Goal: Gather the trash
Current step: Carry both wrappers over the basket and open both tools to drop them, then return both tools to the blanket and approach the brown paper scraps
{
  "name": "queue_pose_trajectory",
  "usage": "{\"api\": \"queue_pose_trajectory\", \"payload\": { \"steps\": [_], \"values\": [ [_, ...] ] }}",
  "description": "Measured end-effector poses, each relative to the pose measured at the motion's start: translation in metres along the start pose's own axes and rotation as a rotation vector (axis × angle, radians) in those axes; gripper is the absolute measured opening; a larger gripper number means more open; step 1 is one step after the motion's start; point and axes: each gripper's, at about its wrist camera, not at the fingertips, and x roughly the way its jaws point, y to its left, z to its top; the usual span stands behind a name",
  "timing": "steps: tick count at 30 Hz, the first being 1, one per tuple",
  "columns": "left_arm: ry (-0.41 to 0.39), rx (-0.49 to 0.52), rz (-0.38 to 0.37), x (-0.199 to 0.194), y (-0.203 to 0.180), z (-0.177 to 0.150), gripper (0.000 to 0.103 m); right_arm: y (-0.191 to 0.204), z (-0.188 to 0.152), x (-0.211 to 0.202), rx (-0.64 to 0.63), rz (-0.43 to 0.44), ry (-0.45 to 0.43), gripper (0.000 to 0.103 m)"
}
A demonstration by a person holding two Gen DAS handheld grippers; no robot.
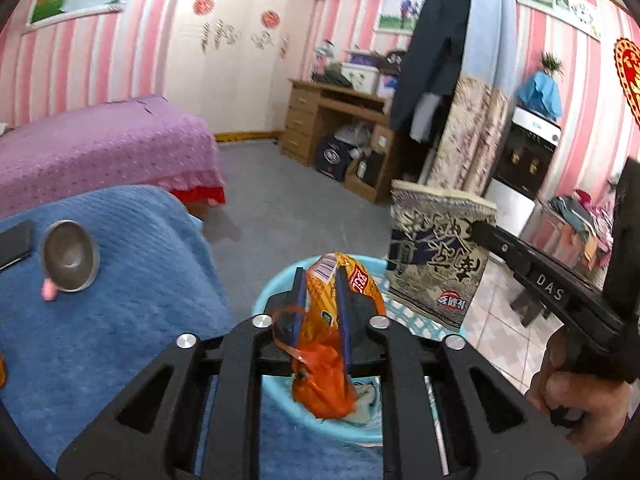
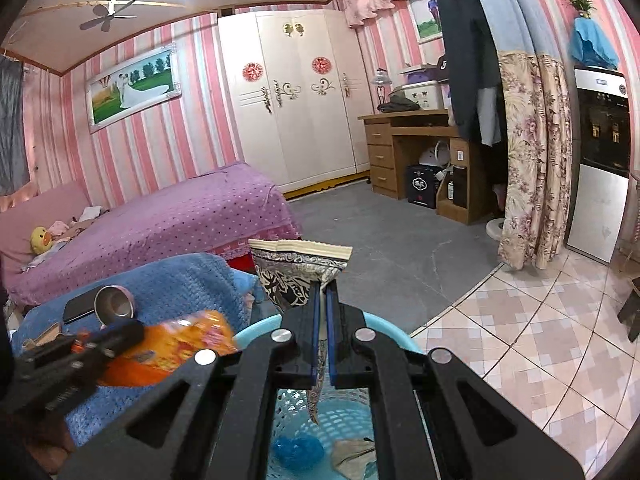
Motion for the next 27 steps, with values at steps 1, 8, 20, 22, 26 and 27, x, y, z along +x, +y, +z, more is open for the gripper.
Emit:
{"api": "queue_pose_trajectory", "payload": {
  "steps": [1, 8, 20, 22, 26, 27],
  "values": [
    [0.002, 0.010, 0.014, 0.002, -0.002, 0.000, 0.056, -0.001, 0.000, 0.001, 0.001, 0.002, 0.002, 0.003],
    [-0.045, -0.015, 0.065, -0.009, 0.009, 0.001, 0.075, 0.008, -0.001, 0.002, -0.020, 0.013, 0.008, 0.003],
    [-0.114, -0.057, 0.319, -0.137, 0.114, -0.007, 0.085, 0.026, -0.007, 0.006, -0.004, -0.018, 0.014, 0.082],
    [-0.121, -0.086, 0.375, -0.168, 0.145, -0.013, 0.090, 0.035, -0.008, 0.007, -0.012, -0.008, 0.018, 0.082],
    [-0.140, -0.141, 0.558, -0.228, 0.210, -0.035, 0.092, 0.070, -0.011, 0.005, -0.055, 0.031, 0.004, 0.082],
    [-0.141, -0.180, 0.590, -0.241, 0.228, -0.043, 0.092, 0.081, -0.012, 0.005, -0.070, 0.044, 0.006, 0.082]
  ]
}}
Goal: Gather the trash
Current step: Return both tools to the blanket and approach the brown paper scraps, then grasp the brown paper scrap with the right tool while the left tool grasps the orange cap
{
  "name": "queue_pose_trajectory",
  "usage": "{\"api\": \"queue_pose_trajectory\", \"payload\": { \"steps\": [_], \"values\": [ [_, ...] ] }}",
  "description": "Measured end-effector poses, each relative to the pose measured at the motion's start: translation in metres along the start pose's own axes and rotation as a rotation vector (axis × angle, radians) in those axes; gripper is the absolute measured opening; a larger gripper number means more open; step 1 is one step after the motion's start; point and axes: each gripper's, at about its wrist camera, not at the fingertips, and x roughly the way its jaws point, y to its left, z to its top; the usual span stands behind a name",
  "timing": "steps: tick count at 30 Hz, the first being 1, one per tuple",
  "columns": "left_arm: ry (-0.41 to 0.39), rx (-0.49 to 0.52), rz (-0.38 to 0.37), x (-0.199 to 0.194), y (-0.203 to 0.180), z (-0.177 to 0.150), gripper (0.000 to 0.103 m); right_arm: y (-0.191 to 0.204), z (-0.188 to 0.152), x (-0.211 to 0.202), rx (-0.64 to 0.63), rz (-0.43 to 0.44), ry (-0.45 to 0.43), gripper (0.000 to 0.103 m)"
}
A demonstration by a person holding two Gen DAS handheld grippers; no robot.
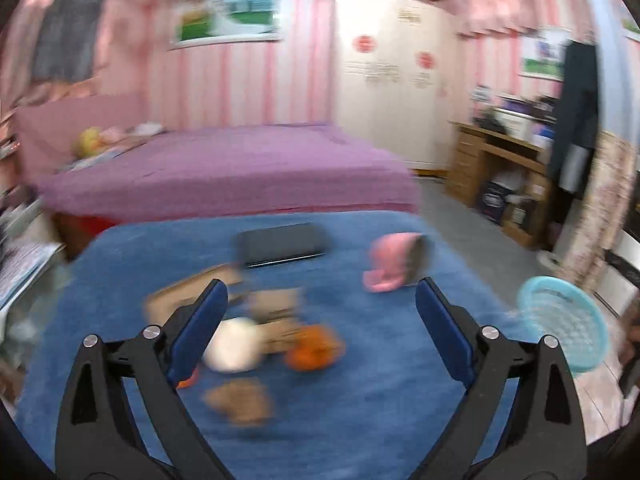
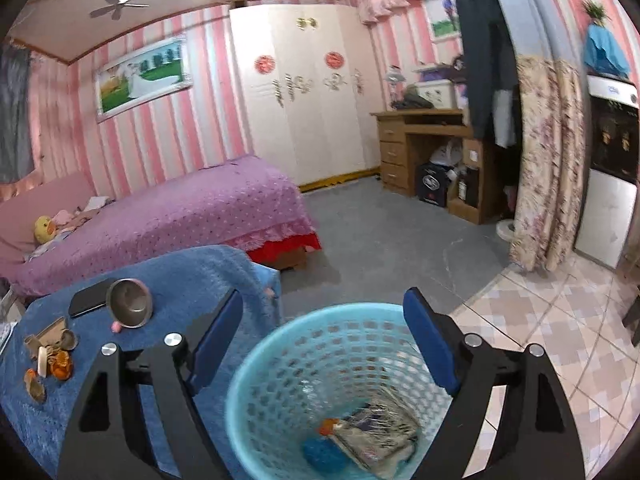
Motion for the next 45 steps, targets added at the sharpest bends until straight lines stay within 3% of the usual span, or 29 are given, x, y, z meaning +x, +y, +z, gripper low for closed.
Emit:
{"api": "queue_pose_trajectory", "payload": {
  "steps": [4, 7, 12, 20, 25, 35, 37, 39, 41, 42, 43, 45],
  "values": [
    [0.024, -0.120, 0.089, -0.003, 0.072, -0.017, 0.095, 0.052, -0.005, 0.004, -0.047, 0.073, 0.012, 0.082],
    [0.055, -0.082, 0.144, 0.001, 0.095, -0.030, 0.095, 0.093, -0.011, 0.006, -0.083, 0.127, 0.030, 0.082],
    [0.129, -0.128, 0.145, 0.019, 0.130, -0.049, 0.095, 0.163, -0.026, 0.005, -0.154, 0.234, 0.058, 0.082],
    [0.217, -0.111, 0.139, 0.039, 0.146, -0.069, 0.094, 0.248, -0.062, 0.001, -0.247, 0.351, 0.137, 0.082],
    [0.206, -0.230, 0.162, 0.030, 0.178, -0.072, 0.094, 0.301, -0.088, 0.006, -0.289, 0.464, 0.238, 0.082],
    [0.208, -0.238, 0.199, 0.017, 0.202, -0.085, 0.094, 0.399, -0.148, 0.004, -0.430, 0.595, 0.350, 0.079],
    [0.206, -0.243, 0.200, 0.015, 0.206, -0.086, 0.094, 0.415, -0.162, 0.007, -0.499, 0.581, 0.375, 0.063],
    [0.206, -0.242, 0.197, 0.016, 0.206, -0.086, 0.094, 0.427, -0.178, 0.017, -0.569, 0.553, 0.430, 0.041],
    [0.212, -0.236, 0.184, 0.019, 0.202, -0.085, 0.094, 0.429, -0.180, 0.019, -0.577, 0.546, 0.434, 0.039],
    [0.216, -0.228, 0.175, 0.022, 0.198, -0.084, 0.094, 0.427, -0.176, 0.018, -0.563, 0.561, 0.427, 0.034],
    [0.218, -0.218, 0.167, 0.024, 0.194, -0.084, 0.094, 0.422, -0.167, 0.013, -0.539, 0.578, 0.403, 0.027],
    [0.223, -0.195, 0.144, 0.029, 0.183, -0.082, 0.094, 0.412, -0.149, 0.001, -0.516, 0.558, 0.302, 0.028]
  ]
}}
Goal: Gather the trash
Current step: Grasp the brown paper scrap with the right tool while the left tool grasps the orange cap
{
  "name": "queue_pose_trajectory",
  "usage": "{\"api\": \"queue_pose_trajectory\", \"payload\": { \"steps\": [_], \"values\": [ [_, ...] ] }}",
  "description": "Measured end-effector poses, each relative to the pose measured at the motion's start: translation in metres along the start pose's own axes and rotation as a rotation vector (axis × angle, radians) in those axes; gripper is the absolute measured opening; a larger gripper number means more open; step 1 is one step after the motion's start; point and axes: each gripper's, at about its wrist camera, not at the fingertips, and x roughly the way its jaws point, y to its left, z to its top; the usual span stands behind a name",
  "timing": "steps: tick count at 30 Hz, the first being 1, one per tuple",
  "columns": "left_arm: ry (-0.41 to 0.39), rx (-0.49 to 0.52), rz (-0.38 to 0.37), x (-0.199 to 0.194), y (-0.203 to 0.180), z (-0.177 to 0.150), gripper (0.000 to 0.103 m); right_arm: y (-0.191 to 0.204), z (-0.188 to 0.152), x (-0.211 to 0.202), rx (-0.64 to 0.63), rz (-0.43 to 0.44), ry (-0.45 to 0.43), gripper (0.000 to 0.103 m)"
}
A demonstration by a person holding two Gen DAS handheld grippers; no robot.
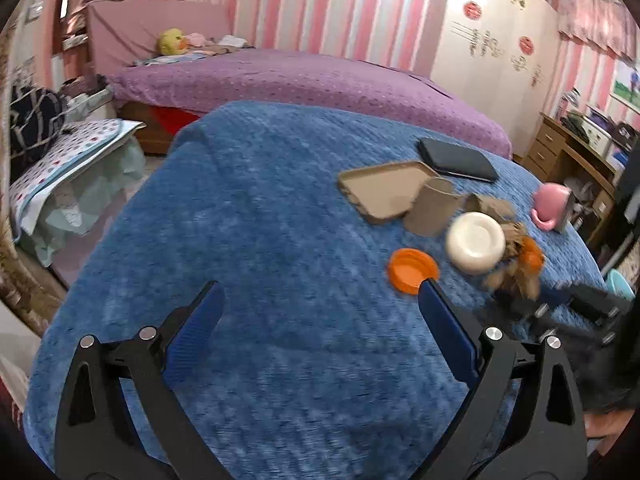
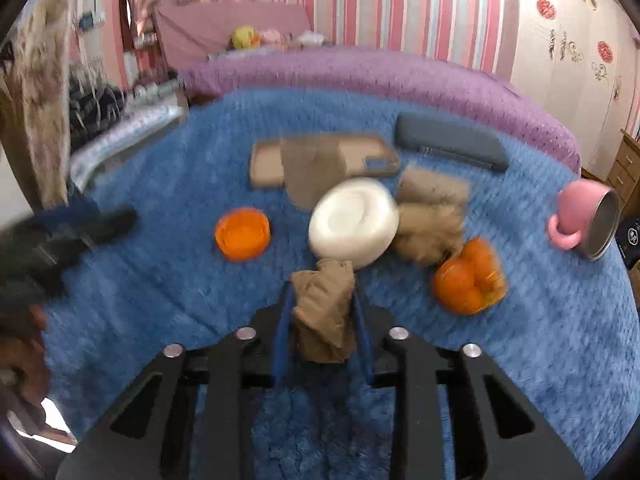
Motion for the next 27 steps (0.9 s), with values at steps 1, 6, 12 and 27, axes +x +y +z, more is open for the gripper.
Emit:
{"api": "queue_pose_trajectory", "payload": {
  "steps": [1, 6, 12, 27],
  "values": [
    [0.004, 0.012, -0.006, 0.003, -0.006, 0.000, 0.094, -0.003, 0.002, -0.008, 0.000, -0.021, -0.036, 0.028],
    [0.030, 0.052, -0.044, 0.019, -0.034, 0.004, 0.094, -0.053, 0.012, -0.026, 0.078, -0.117, -0.101, 0.028],
    [0.095, 0.089, -0.057, 0.052, -0.065, 0.009, 0.093, -0.097, 0.014, -0.031, 0.144, -0.164, -0.099, 0.029],
    [0.090, 0.083, -0.020, 0.047, -0.074, 0.013, 0.039, -0.140, -0.002, -0.062, 0.153, -0.164, -0.125, 0.029]
  ]
}}
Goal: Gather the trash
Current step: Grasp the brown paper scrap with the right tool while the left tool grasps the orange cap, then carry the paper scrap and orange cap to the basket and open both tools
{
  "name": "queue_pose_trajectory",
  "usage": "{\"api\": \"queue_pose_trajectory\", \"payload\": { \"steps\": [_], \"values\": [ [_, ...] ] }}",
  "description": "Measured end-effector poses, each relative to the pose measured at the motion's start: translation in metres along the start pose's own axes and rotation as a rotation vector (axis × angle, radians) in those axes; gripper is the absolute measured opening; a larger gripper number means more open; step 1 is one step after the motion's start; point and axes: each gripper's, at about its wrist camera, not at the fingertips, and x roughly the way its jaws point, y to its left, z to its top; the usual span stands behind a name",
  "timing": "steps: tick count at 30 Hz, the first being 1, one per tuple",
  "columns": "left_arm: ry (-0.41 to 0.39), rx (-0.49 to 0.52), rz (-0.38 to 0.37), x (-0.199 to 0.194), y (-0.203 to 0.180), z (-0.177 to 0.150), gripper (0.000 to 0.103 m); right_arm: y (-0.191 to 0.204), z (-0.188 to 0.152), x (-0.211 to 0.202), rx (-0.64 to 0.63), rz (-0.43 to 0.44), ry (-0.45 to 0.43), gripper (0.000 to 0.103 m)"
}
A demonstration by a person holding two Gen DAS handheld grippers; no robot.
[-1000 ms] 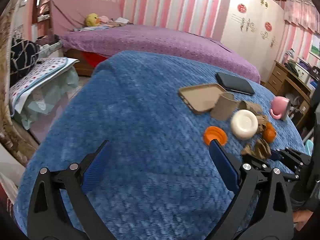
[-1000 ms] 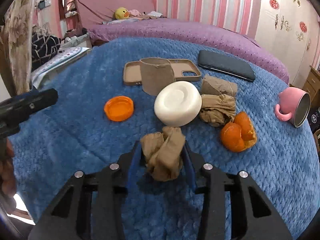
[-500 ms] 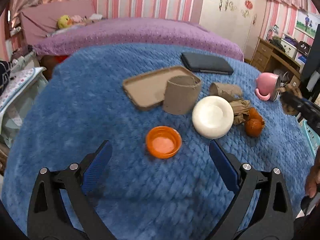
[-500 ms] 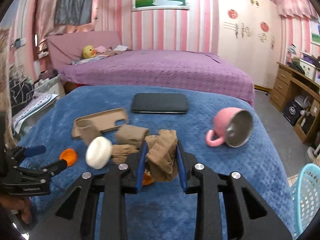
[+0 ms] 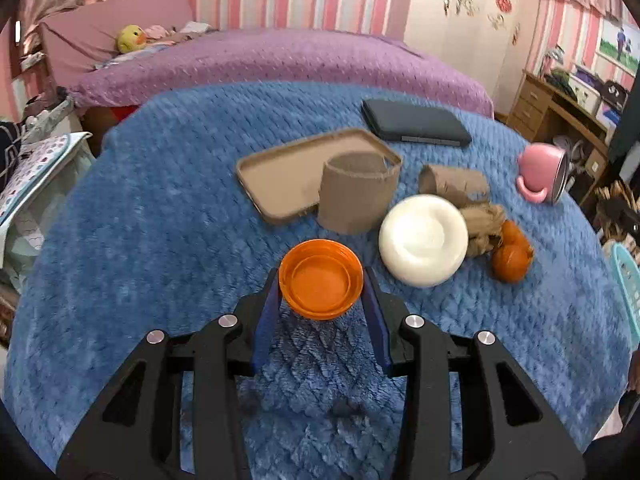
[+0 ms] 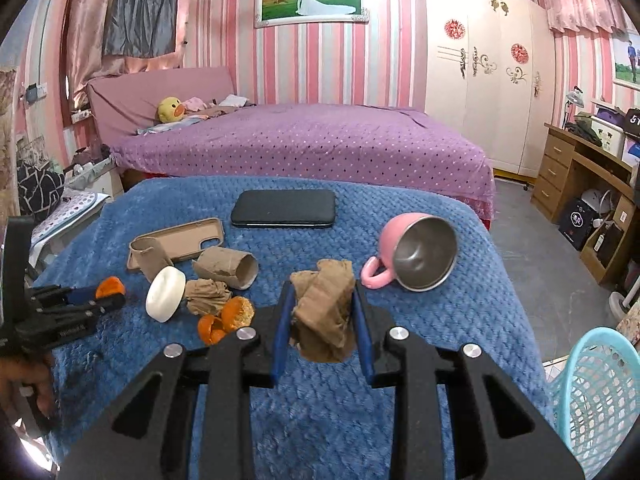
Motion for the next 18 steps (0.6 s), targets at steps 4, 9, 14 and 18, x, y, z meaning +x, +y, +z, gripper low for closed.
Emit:
{"api": "queue_pose_trajectory", "payload": {
  "steps": [4, 9, 14, 18],
  "values": [
    [-0.093, 0.029, 0.018, -0.033, -0.011, 0.002, 0.039, -0.010, -0.002, -0.019, 0.013, 0.018, -0.027, 0.029],
    [-0.159, 0.050, -0.033, -0.061, -0.029, 0.003, 0.039, -0.022, -0.006, -0.042, 0.007, 0.020, -0.063, 0.029],
    [-0.194, 0.067, -0.083, -0.077, -0.052, 0.002, 0.039, -0.035, -0.008, -0.050, 0.011, -0.002, -0.067, 0.029],
    [-0.209, 0.076, -0.119, -0.083, -0.066, 0.002, 0.039, -0.048, -0.009, -0.055, 0.029, -0.024, -0.075, 0.029]
  ]
}}
